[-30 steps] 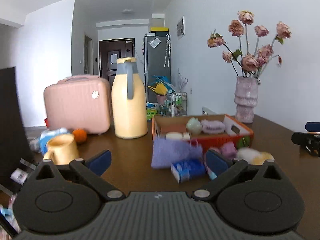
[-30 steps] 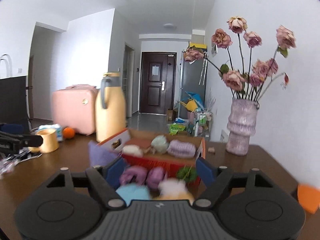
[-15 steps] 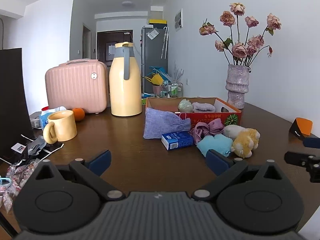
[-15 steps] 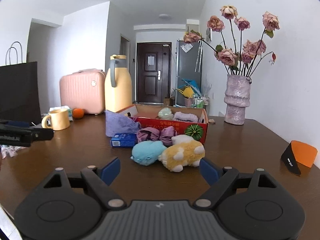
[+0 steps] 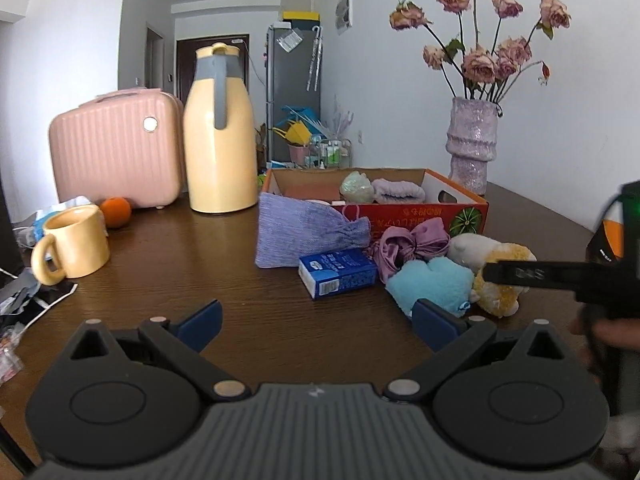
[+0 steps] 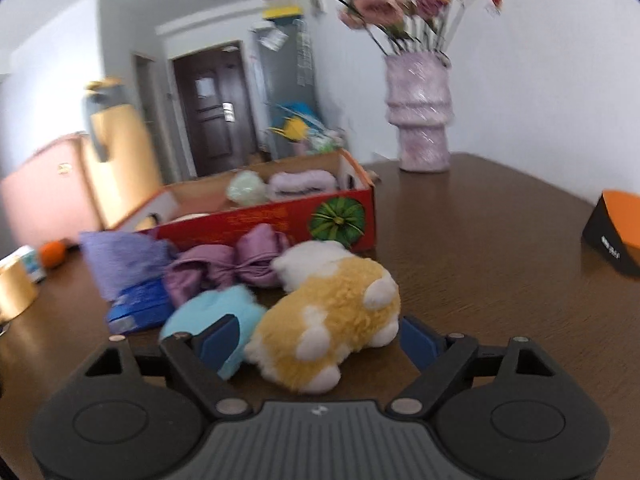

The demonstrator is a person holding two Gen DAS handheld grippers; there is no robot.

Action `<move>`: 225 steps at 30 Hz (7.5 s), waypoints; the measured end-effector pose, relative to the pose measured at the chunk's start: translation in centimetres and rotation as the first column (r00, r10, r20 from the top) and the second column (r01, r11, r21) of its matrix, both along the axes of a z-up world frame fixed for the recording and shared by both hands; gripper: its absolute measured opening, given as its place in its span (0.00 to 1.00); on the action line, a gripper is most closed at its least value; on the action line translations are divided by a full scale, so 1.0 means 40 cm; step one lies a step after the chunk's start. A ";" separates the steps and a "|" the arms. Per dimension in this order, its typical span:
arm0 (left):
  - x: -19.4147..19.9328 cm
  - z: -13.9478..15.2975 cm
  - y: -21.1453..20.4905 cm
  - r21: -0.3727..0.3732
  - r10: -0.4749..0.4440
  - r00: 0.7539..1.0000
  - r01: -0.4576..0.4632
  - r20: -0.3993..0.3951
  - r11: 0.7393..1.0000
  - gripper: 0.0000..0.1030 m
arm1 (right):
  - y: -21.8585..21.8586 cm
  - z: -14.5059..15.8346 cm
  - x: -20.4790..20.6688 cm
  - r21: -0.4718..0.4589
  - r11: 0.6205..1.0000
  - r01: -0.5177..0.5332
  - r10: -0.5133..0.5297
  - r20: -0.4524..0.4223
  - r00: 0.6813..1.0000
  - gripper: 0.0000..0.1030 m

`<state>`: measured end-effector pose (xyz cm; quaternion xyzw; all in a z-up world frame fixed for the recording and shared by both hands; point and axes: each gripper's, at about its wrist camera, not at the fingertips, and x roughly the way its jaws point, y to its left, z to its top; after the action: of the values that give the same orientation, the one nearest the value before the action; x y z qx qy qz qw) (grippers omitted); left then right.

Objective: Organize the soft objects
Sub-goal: 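Close both tools on the yellow-and-white plush toy and lift it, then carry the plush toy into the box and open both tools, then withdraw both tools from the box back to the soft pile, then close both tools on the purple bow scrunchie and lift it, then carry the purple scrunchie over the box and lower it inside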

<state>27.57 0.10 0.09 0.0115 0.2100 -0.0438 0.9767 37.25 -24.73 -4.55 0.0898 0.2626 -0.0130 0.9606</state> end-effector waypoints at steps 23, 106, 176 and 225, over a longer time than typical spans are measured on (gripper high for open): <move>0.063 -0.007 -0.142 0.020 -0.102 0.994 0.103 -0.045 0.994 1.00 | -0.123 -0.019 -0.046 -0.087 0.985 -0.146 0.145 -0.014 0.989 0.43; 0.355 0.288 -0.014 0.054 0.024 0.993 -0.030 0.113 0.998 0.93 | -0.106 0.365 0.072 -0.151 0.954 -0.260 0.288 0.206 0.935 0.79; 0.420 -0.010 -0.166 -0.094 -0.277 0.956 0.268 -0.099 0.959 0.03 | -0.006 0.099 0.164 0.080 0.952 -0.295 0.282 0.150 0.948 0.10; 0.584 0.231 0.013 -0.166 -0.251 0.966 0.239 -0.054 0.957 0.03 | 0.114 0.207 0.454 0.331 0.868 -0.370 0.379 0.039 0.924 0.10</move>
<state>50.94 0.64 9.34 -0.0416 0.2392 -0.1814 0.9530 55.43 -20.16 3.71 0.1977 0.2864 0.2168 0.9121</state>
